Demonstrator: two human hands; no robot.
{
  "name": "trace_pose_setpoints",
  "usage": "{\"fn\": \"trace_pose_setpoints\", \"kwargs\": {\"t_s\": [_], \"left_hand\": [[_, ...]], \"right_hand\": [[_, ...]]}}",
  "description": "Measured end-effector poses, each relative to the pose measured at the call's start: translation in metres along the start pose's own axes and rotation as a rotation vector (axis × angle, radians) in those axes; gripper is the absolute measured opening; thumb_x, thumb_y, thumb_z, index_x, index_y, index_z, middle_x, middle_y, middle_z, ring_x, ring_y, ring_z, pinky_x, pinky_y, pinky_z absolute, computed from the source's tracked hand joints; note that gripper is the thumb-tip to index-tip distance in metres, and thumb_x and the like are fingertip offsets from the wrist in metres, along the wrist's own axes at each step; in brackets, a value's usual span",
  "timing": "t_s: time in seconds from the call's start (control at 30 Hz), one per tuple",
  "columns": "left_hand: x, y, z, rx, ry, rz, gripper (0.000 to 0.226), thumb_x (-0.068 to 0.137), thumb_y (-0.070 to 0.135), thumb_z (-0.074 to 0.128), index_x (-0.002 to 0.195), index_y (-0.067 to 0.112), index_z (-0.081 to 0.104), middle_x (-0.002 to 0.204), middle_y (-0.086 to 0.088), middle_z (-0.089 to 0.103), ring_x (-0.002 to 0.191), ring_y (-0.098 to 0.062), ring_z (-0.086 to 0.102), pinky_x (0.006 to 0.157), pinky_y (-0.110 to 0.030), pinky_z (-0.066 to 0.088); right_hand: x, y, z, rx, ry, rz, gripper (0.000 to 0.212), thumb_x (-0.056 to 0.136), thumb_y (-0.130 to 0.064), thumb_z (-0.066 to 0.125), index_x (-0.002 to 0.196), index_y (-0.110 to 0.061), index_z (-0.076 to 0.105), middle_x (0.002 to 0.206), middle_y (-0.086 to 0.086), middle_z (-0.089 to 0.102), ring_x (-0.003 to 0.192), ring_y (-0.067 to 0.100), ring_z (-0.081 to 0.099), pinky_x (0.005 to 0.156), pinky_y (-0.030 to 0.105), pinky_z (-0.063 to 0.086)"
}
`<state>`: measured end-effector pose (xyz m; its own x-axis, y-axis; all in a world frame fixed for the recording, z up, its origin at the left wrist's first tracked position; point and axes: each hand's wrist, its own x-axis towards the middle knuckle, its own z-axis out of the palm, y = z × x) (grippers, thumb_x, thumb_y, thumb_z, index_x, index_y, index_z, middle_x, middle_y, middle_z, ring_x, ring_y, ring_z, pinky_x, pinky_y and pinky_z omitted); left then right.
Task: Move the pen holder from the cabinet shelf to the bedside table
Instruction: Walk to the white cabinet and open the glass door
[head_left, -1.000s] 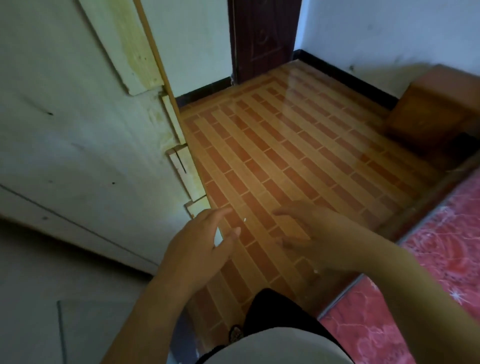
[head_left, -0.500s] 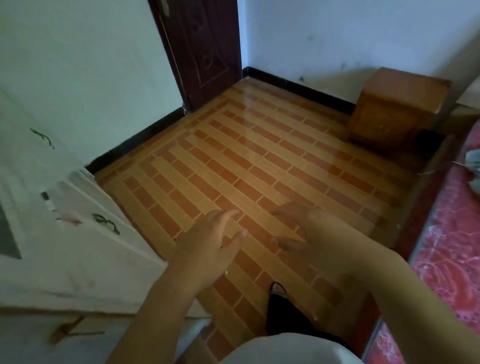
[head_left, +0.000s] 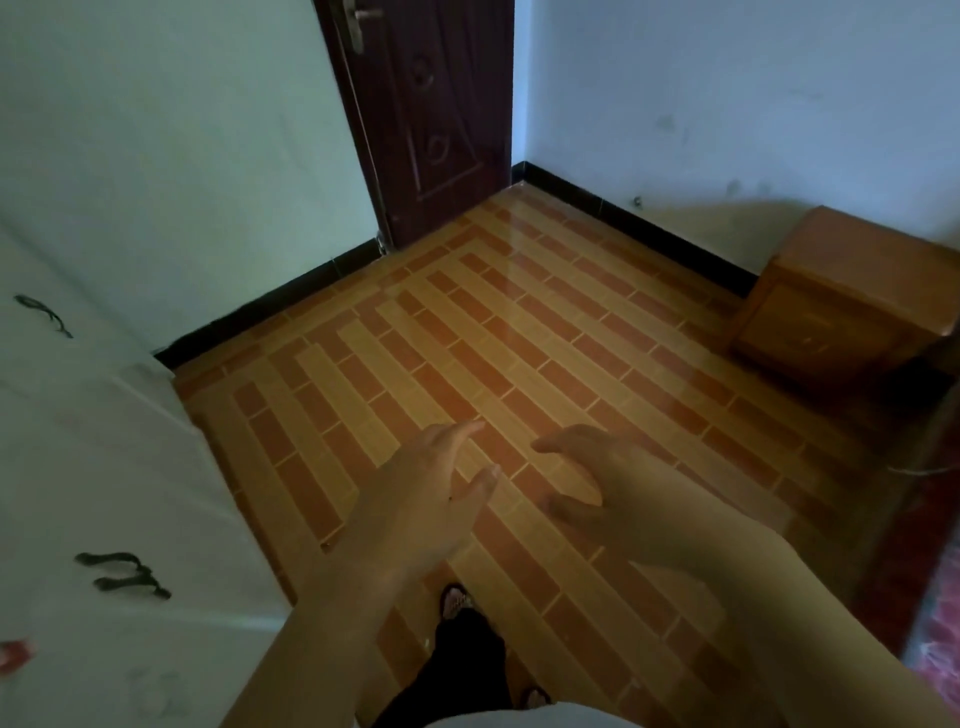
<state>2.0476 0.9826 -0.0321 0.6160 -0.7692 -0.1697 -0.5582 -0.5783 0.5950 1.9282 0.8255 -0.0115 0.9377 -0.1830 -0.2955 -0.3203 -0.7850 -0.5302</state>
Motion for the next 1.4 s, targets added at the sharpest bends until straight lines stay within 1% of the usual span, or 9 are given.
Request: {"fn": "trace_pose_setpoints", "kwargs": {"t_s": [0.13,0.27,0.47,0.67,0.77,0.93,1.07,1.17,1.4], "left_hand": [[0.059,-0.026,-0.024,-0.039,0.038,-0.031,0.05,0.09,0.052,0.038,0.137,0.037,0.03,0.145,0.013,0.032,0.129,-0.007,0.033,0.095,-0.024,0.031],[0.132,-0.06,-0.064,-0.017,0.084,-0.068,0.053,0.09,0.052,0.037,0.139,0.034,0.029,0.146,0.012,0.031,0.13,-0.008,0.032,0.095,-0.024,0.03],[0.227,-0.114,-0.149,0.008,0.139,-0.125,0.052,0.087,0.056,0.038,0.136,0.038,0.03,0.143,0.014,0.034,0.12,-0.004,0.039,0.09,-0.025,0.035],[0.278,-0.174,-0.224,0.024,0.282,-0.231,0.054,0.085,0.057,0.039,0.135,0.039,0.032,0.145,0.011,0.035,0.129,-0.01,0.037,0.103,-0.044,0.038],[0.299,-0.202,-0.249,0.021,0.331,-0.28,0.054,0.085,0.057,0.039,0.135,0.037,0.033,0.143,0.012,0.036,0.127,-0.009,0.039,0.102,-0.041,0.039],[0.345,-0.254,-0.288,-0.022,0.439,-0.372,0.052,0.087,0.051,0.042,0.135,0.033,0.036,0.14,0.011,0.04,0.124,-0.006,0.04,0.1,-0.027,0.034],[0.392,-0.296,-0.331,-0.046,0.523,-0.49,0.058,0.083,0.059,0.038,0.135,0.034,0.034,0.139,0.008,0.043,0.121,-0.011,0.045,0.1,-0.039,0.04],[0.428,-0.319,-0.364,-0.034,0.583,-0.546,0.055,0.084,0.057,0.039,0.135,0.037,0.033,0.138,0.01,0.043,0.122,-0.011,0.044,0.098,-0.043,0.041],[0.468,-0.369,-0.432,0.058,0.714,-0.69,0.05,0.087,0.052,0.04,0.134,0.035,0.034,0.137,0.013,0.043,0.121,-0.007,0.042,0.099,-0.029,0.036]], "right_hand": [[0.074,0.002,-0.019,0.002,-0.058,-0.047,0.053,0.087,-0.047,0.05,0.136,-0.036,0.032,0.142,-0.015,0.036,0.123,0.006,0.041,0.102,0.028,0.038],[0.17,-0.003,-0.047,-0.069,0.013,-0.088,0.054,0.087,-0.05,0.05,0.136,-0.038,0.031,0.143,-0.016,0.034,0.123,0.006,0.04,0.096,0.021,0.034],[0.31,-0.032,-0.095,-0.088,0.043,-0.178,0.054,0.086,-0.051,0.05,0.135,-0.036,0.032,0.143,-0.012,0.037,0.123,0.01,0.042,0.102,0.029,0.037],[0.426,-0.08,-0.12,-0.062,-0.026,-0.302,0.053,0.086,-0.047,0.053,0.134,-0.041,0.031,0.143,-0.016,0.036,0.124,0.008,0.04,0.097,0.025,0.033],[0.484,-0.104,-0.13,-0.047,-0.075,-0.375,0.053,0.085,-0.047,0.055,0.133,-0.043,0.032,0.143,-0.018,0.035,0.118,0.004,0.042,0.092,0.022,0.034],[0.589,-0.135,-0.143,-0.089,-0.155,-0.48,0.057,0.086,-0.045,0.055,0.137,-0.039,0.028,0.146,-0.014,0.033,0.13,0.008,0.034,0.099,0.026,0.03],[0.674,-0.17,-0.168,-0.132,-0.191,-0.602,0.054,0.088,-0.042,0.054,0.136,-0.038,0.03,0.143,-0.014,0.036,0.126,0.008,0.037,0.091,0.019,0.027],[0.736,-0.195,-0.188,-0.113,-0.208,-0.693,0.05,0.087,-0.042,0.055,0.133,-0.039,0.034,0.134,-0.019,0.04,0.112,0.003,0.044,0.084,0.013,0.034],[0.865,-0.257,-0.193,-0.133,-0.326,-0.843,0.057,0.086,-0.044,0.055,0.137,-0.034,0.031,0.14,-0.012,0.038,0.12,0.008,0.044,0.097,0.026,0.04]]}}
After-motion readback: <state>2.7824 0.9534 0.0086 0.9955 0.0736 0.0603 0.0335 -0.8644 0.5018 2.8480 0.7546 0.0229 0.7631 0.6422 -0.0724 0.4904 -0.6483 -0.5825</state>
